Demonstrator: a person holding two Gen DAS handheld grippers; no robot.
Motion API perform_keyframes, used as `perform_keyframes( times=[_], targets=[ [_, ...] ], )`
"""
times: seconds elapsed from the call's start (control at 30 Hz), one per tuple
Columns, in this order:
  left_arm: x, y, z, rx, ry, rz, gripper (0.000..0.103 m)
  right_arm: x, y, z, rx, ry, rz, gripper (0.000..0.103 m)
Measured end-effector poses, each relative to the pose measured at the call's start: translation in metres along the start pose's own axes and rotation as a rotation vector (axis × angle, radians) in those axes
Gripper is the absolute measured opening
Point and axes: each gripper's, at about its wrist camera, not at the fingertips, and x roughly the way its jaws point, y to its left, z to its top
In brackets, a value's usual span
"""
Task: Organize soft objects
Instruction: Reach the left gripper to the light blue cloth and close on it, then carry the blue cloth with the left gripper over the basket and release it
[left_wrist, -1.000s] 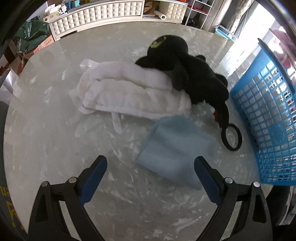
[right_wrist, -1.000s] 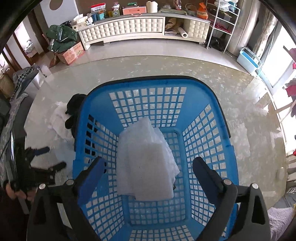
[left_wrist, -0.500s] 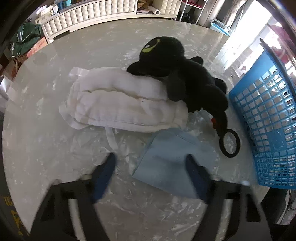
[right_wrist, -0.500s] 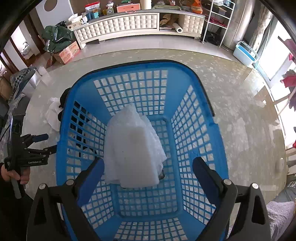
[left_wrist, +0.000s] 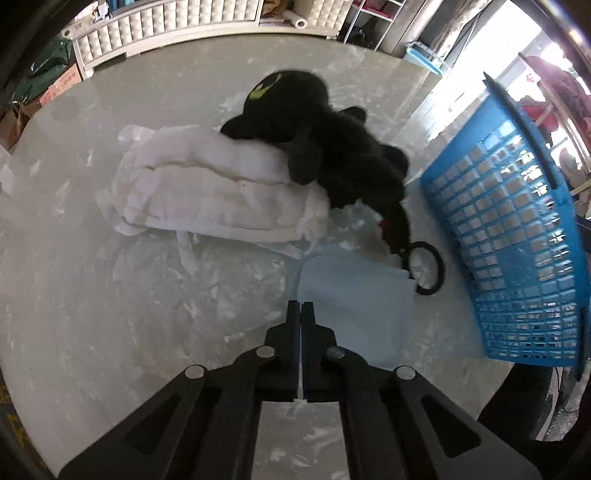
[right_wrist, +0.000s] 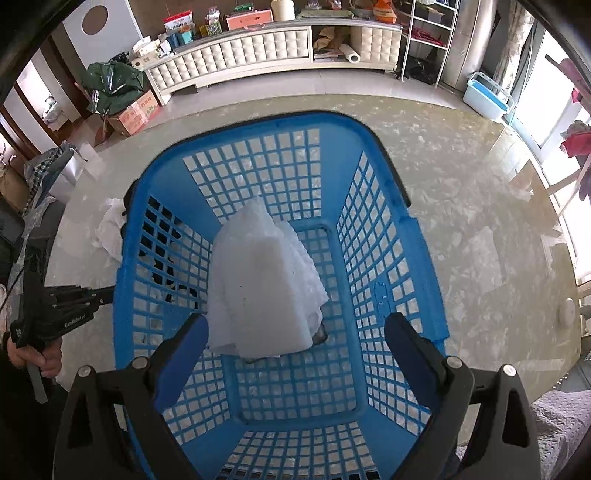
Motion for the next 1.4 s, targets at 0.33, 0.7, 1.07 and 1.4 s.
perform_keyframes(
  times=[0.33, 0.7, 1.07, 1.4],
  targets=[
    [-0.058, -0.028, -0.023, 0.027, -0.099, 0.0, 0.0, -0.021, -0.003, -0.011, -0.002, -0.018, 0.01, 0.096],
    [-0.1, -0.052, -0.021, 0.061, -0.158, -0.018, 0.0, -0.031, -0.01, -0.028, -0.002, -0.019, 0.018, 0.096],
    [-0.173, -0.094, 0.005, 0.127, -0.294, -0.037, 0.0, -0.038, -0.015, -0.044, -0.007, -0.016, 0.061, 0.096],
    [-0.221, -0.156, 0.059, 0.24, -0.4, -0.043, 0.0, -0.049, -0.032, -0.05, 0.026, -0.043, 0.112, 0.096]
  ],
)
